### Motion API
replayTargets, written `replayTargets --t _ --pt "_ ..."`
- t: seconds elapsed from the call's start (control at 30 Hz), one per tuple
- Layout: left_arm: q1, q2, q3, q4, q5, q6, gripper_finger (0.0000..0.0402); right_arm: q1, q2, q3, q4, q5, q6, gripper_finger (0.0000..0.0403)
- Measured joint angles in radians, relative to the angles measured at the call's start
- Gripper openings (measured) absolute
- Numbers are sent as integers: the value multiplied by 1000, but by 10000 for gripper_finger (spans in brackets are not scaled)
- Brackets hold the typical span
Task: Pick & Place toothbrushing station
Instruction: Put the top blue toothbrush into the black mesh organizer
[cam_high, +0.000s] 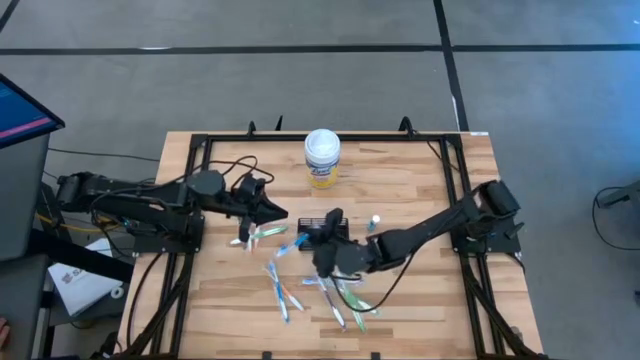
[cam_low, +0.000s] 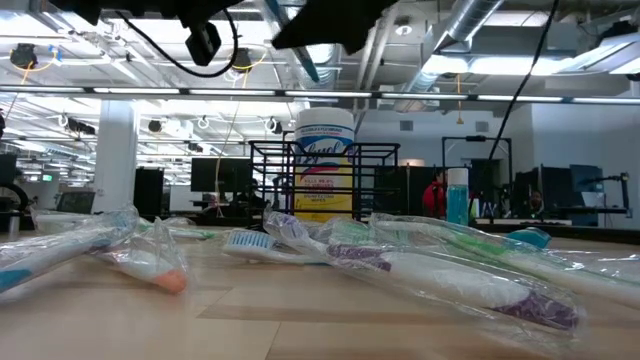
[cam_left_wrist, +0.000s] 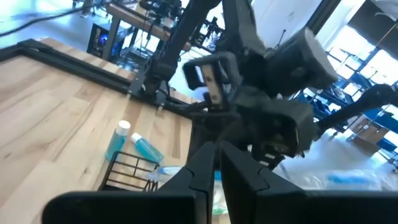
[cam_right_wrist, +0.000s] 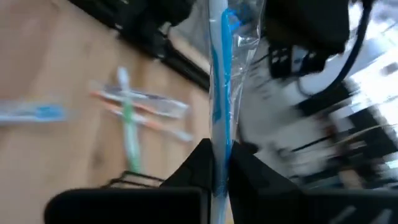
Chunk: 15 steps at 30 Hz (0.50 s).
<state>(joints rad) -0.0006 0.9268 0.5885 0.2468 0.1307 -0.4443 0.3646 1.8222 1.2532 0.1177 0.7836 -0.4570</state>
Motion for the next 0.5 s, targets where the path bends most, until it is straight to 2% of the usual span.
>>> replayTargets --t 0.1,0.2,0.5 --pt "0 10 0 4 0 19 19 -16 -32 -17 -36 -95 132 16" --pt "0 9 -1 3 0 22 19 -24 -53 -57 -38 -131 217 16" --pt "0 9 -32 5 -3 48 22 -24 -169 -258 139 -140 360 16"
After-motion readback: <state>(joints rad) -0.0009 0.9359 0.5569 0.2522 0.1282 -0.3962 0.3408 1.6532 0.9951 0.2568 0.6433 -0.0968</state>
